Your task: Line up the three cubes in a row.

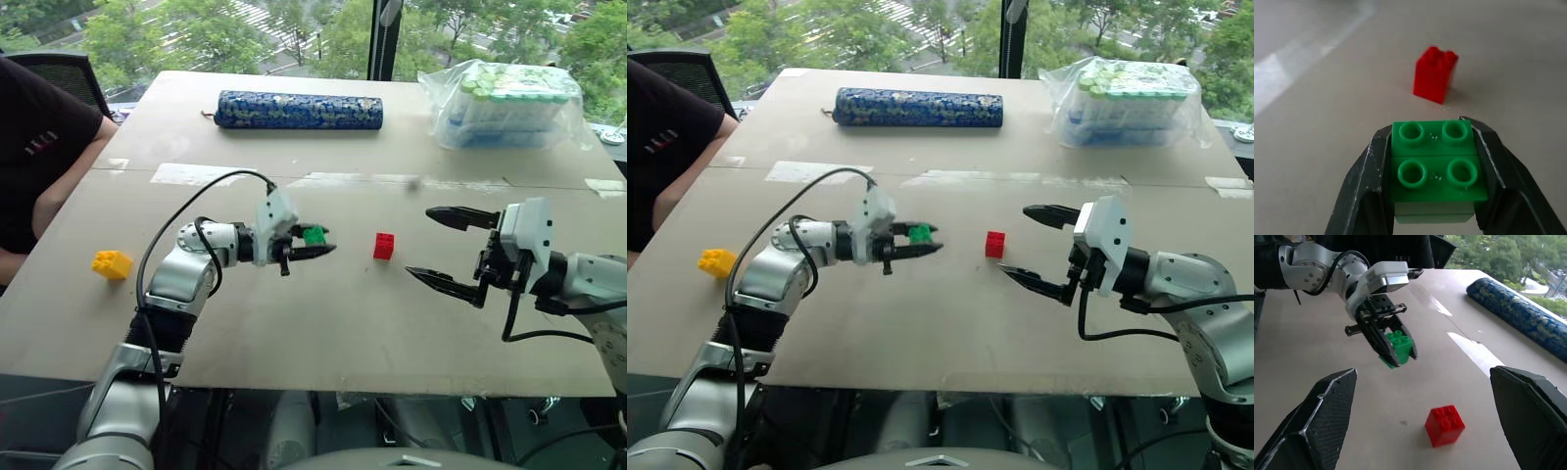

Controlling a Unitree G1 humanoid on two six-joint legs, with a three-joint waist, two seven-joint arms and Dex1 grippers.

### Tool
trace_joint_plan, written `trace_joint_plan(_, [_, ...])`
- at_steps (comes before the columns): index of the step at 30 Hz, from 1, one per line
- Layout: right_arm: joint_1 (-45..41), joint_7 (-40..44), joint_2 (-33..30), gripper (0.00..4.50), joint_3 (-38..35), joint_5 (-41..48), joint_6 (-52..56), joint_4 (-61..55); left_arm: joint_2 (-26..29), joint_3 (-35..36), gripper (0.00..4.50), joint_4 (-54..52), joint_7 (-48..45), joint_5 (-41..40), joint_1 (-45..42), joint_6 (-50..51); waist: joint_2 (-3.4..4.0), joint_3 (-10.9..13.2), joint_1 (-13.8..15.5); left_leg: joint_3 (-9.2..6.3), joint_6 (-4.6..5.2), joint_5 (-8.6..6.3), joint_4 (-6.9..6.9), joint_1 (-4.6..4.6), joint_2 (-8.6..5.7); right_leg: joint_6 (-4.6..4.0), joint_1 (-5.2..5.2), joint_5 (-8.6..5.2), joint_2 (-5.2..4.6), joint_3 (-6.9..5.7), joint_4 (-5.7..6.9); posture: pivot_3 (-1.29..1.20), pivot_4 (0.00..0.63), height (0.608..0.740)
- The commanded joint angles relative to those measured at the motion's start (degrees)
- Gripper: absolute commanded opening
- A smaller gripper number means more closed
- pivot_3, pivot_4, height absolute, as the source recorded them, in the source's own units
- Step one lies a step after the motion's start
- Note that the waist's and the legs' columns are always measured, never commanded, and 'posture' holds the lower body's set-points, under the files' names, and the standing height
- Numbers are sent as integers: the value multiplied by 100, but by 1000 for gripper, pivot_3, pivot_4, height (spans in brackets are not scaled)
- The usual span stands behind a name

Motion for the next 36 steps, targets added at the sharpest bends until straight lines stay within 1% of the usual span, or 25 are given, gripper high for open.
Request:
trace_joint_plan(1, [521, -135, -231, 4500, -602, 479, 236, -759, -225, -341, 1285, 1812, -1054, 587, -1232, -1320, -8, 5, 78, -16, 0, 0, 3, -9, -3, 0, 2, -1, 3, -19, -1, 0, 150, 740])
trace_joint_plan(4, [951, -257, -317, 4500, -855, 582, 269, -1026, -513, -474, 1285, 3051, -1467, 921, -1928, -2089, -8, 4, 97, -30, 1, 0, 8, -23, -5, 1, 3, -1, 3, -29, -13, 0, 150, 740])
trace_joint_plan(6, [1171, -319, -346, 4500, -988, 636, 273, -1142, -663, -486, 1285, 3667, -1677, 1091, -2268, -2396, -8, 4, 85, -31, 4, -2, 14, -34, -7, 2, 2, -1, 1, -27, -26, 0, 150, 740])
trace_joint_plan(9, [1405, -384, -382, 4500, -1149, 684, 247, -1230, -863, -430, 1285, 4346, -1797, 1303, -2635, -2756, -8, 4, 23, -51, 6, -3, 14, -48, -9, 4, 1, 0, 2, -35, -38, 0, 150, 740])
trace_joint_plan(12, [1499, -455, -400, 4500, -1207, 704, 236, -1279, -1004, -354, 1285, 4747, -1838, 1432, -2824, -2967, -8, 4, 27, -77, 6, -3, 16, -66, -10, 3, -7, 0, 7, -57, -39, 0, 150, 740])
trace_joint_plan(17, [1630, -485, -447, 4500, -1294, 778, 226, -1311, -1151, -248, 1285, 5011, -1876, 1540, -2937, -3122, -8, 4, 38, -109, 6, -3, 26, -85, -12, 3, -7, 0, 6, -83, -39, 0, 150, 740])
trace_joint_plan(28, [1745, -379, -566, 4500, -1363, 758, 177, -1193, -1258, -55, 1285, 5113, -1810, 1688, -2904, -3217, -8, 4, 39, -124, 5, -2, 31, -88, -14, 3, -3, 0, 5, -100, -35, 0, 150, 740])
trace_joint_plan(36, [1479, 99, -809, 4500, -1338, 702, -44, -501, -1310, 28, 1285, 5119, -1801, 1712, -2873, -3195, -8, 4, 40, -127, 5, -2, 38, -86, -14, 2, 1, 0, 4, -104, -33, 0, 150, 740])
